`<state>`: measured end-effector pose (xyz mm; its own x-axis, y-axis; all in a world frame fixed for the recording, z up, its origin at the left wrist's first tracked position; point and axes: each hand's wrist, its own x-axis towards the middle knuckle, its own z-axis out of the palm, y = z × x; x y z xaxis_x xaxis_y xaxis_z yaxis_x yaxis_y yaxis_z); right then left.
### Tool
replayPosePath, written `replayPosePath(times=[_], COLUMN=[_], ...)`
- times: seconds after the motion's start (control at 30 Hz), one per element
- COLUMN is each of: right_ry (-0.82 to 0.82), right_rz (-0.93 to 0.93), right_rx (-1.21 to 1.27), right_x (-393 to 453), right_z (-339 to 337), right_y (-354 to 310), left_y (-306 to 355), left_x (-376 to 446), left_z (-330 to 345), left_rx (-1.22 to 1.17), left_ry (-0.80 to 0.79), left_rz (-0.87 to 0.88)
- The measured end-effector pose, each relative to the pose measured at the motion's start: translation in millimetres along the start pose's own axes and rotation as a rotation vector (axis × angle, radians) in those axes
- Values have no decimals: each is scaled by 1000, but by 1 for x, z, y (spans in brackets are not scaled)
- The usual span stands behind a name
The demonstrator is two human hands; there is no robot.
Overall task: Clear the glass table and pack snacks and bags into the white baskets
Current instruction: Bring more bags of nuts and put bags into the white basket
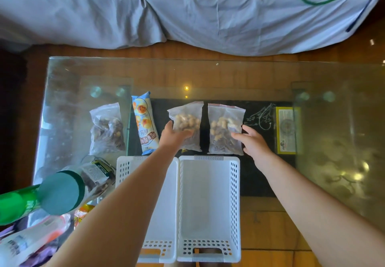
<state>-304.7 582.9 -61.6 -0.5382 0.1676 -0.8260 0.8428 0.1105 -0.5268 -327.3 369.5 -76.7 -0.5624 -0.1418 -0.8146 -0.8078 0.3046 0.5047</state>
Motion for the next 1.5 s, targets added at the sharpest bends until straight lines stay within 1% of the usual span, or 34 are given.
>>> replayPosePath(times=[0.13, 0.27, 0.37, 0.47, 0.6, 0.8, 1.0, 1.13, 1.2, 1.33, 1.43, 1.5], right_ry=[-26, -101, -116, -152, -212, -352, -466, -493, -486, -490, -480, -476], right_rz=[-19, -10, 9, 22, 4, -49, -82, -100, -108, -136, -161, -177], right_rx=[2, -106, -145, -225, -336, -448, -606, -716, -770, -888, -991, -1054], right_x=[-55, -122, -168, -206, -242, -293, -362, -399, -411, -423, -426, -426], right_z=[-12, -19, -18, -10, 9, 60, 105, 123, 132, 159, 194, 222], right_y=[-17, -15, -2, 12, 27, 56, 115, 152, 164, 179, 187, 192], left_y=[11, 10, -8, -37, -98, -222, -357, -431, -455, -480, -491, -500], left_x=[-53, -128, -186, -243, -312, -411, -500, -546, -562, -580, -582, -580], left_z=[-6, -19, -30, -41, -57, -70, -43, -11, 1, 4, -11, -28], left_rx=[-161, -313, -366, -437, -514, -705, -993, -1197, -1319, -1524, -1630, -1677], left_ry=[13, -30, -46, 15, 102, 366, 613, 680, 689, 722, 776, 811], left_rz=[27, -29, -38, -58, -86, -185, -319, -434, -494, -684, -692, -728])
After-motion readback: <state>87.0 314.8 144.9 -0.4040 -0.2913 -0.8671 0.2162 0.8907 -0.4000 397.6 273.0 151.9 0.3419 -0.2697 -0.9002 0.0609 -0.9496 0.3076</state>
